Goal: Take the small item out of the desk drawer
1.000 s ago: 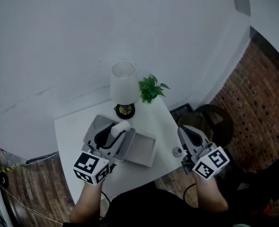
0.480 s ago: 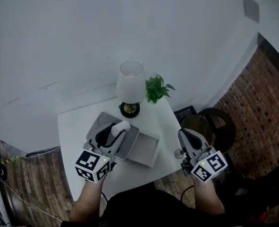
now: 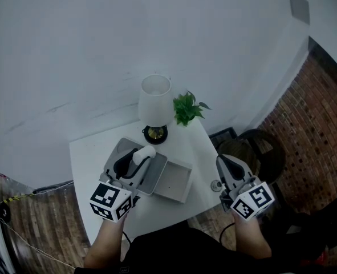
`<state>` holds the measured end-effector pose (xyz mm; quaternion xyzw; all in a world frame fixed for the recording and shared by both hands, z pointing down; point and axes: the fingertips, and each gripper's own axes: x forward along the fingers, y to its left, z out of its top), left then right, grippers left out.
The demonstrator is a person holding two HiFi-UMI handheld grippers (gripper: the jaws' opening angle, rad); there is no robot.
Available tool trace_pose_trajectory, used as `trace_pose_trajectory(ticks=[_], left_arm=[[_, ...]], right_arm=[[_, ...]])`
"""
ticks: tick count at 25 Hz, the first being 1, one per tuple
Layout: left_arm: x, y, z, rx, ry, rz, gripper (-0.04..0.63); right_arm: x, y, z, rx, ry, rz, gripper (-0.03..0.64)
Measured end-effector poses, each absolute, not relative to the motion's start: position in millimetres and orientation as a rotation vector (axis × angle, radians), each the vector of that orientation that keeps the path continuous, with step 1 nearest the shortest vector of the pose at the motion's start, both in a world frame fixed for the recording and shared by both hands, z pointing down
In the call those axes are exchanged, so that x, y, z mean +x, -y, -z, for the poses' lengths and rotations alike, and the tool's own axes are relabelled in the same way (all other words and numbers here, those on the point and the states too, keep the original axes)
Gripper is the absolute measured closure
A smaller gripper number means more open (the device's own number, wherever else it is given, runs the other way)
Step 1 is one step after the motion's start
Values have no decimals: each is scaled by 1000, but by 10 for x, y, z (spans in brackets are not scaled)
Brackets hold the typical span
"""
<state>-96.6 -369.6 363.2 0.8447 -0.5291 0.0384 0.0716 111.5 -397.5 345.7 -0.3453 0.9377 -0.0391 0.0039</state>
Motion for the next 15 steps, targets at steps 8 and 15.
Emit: trace_pose_trajectory(ticks=[8, 15], left_arm=[[-934, 3724, -3602, 2554, 1603, -141, 420], [-964, 3749, -3618, 2543, 1606, -145, 420]], right_arm=[[1199, 4001, -3443, -1109, -2923, 112, 620], [1230, 4060, -3439, -1131, -2908, 112, 620]])
